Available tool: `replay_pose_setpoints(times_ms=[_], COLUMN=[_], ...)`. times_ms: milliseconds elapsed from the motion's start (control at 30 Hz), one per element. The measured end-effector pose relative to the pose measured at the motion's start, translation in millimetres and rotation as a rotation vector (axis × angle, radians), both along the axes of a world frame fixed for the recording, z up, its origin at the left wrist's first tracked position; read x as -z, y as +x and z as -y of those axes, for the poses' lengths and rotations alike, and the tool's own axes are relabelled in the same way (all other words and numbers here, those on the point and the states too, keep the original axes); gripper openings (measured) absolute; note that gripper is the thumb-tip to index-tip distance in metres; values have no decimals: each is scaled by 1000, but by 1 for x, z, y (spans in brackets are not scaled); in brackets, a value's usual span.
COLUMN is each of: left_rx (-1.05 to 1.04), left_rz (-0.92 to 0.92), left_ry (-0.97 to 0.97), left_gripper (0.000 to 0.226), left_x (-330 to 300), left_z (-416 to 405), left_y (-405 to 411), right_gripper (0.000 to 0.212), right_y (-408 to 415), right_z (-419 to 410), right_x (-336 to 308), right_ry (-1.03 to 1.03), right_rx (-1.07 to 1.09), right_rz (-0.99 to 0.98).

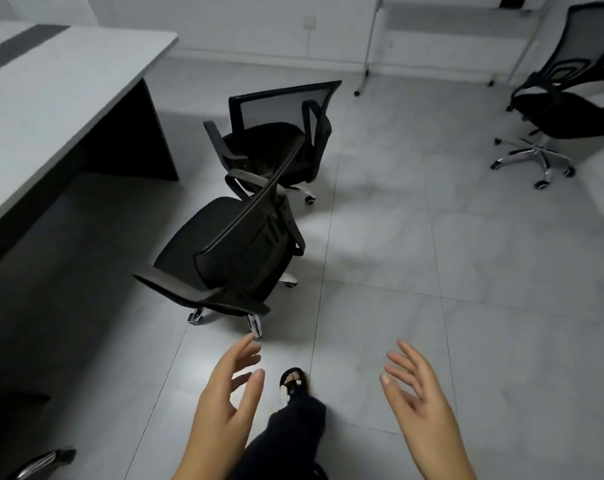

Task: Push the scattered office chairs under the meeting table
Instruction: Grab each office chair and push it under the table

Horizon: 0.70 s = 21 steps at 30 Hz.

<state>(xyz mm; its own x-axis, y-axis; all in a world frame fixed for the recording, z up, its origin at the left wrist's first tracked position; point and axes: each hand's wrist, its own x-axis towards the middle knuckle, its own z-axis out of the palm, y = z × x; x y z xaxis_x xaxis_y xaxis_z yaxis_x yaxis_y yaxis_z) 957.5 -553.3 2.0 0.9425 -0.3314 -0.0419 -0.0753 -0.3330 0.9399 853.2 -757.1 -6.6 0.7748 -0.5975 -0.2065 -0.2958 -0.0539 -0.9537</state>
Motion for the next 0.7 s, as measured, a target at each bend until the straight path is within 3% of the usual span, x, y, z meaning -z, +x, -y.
replay_pose_setpoints(times_ms=[167,433,700], left_rx=[12,-25,-507], left_rz=[36,106,139], left_ry=[32,-44,91], left_gripper=[45,38,43], left_x=[10,-9,-4], left_z=[63,162,162], left_y=[68,195,235], right_gripper=[49,47,45], right_y=[64,212,353], right_z=[63,175,211], right_x=[7,-12,-15], right_ry=[-23,-98,-44], right_rx=[-28,-101,-523], right_rz=[12,77,53])
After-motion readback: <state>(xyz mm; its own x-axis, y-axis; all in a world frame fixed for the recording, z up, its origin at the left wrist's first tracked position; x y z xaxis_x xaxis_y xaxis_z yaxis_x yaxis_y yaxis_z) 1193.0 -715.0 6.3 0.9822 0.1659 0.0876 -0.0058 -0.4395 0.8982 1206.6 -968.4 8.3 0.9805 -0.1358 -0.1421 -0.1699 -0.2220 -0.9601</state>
